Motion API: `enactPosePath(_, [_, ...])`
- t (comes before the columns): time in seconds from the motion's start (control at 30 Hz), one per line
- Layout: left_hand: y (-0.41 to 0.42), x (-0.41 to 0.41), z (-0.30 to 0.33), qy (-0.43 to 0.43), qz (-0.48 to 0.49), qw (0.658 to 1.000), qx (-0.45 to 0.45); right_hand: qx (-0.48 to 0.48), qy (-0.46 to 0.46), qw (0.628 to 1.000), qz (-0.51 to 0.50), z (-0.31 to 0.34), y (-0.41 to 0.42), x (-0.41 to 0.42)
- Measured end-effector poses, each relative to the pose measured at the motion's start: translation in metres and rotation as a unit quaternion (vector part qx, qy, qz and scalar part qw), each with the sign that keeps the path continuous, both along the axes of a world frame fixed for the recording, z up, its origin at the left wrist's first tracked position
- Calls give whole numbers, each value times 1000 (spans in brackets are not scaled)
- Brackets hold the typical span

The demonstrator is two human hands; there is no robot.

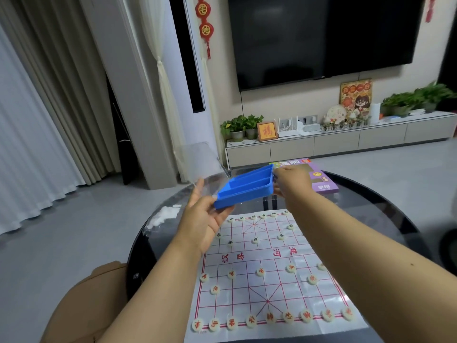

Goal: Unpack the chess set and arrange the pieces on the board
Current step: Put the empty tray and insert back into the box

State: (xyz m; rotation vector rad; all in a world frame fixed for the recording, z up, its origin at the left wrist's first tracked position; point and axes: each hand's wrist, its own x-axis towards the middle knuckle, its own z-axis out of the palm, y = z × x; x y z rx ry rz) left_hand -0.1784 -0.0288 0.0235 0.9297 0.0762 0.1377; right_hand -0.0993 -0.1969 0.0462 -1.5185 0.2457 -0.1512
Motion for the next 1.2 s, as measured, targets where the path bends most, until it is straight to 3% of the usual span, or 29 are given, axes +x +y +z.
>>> enactPosePath(0.17, [-9, -14, 0, 26, -61, 994, -83, 146, 26, 989, -8, 2, -15, -22])
enactPosePath(0.37, [-37, -17, 5, 124, 2, 990, -64, 231, 69, 971, 0, -5, -19, -44])
enactPosePath(0.73, [-51, -23, 8, 127, 10, 989, 67, 269, 74, 960, 3, -8, -23, -60])
enactPosePath(0.9, [-48, -32, 13, 144, -6, 983, 116, 258, 77, 961, 64, -14, -24, -63])
enactPosePath(1.07, [-45, -35, 8, 131, -22, 979, 156, 317, 121, 932, 125, -13, -26, -67])
enactPosePath(1.2, [-42, -32, 4, 117, -33, 978, 172, 288, 112, 941, 135, -15, -27, -64])
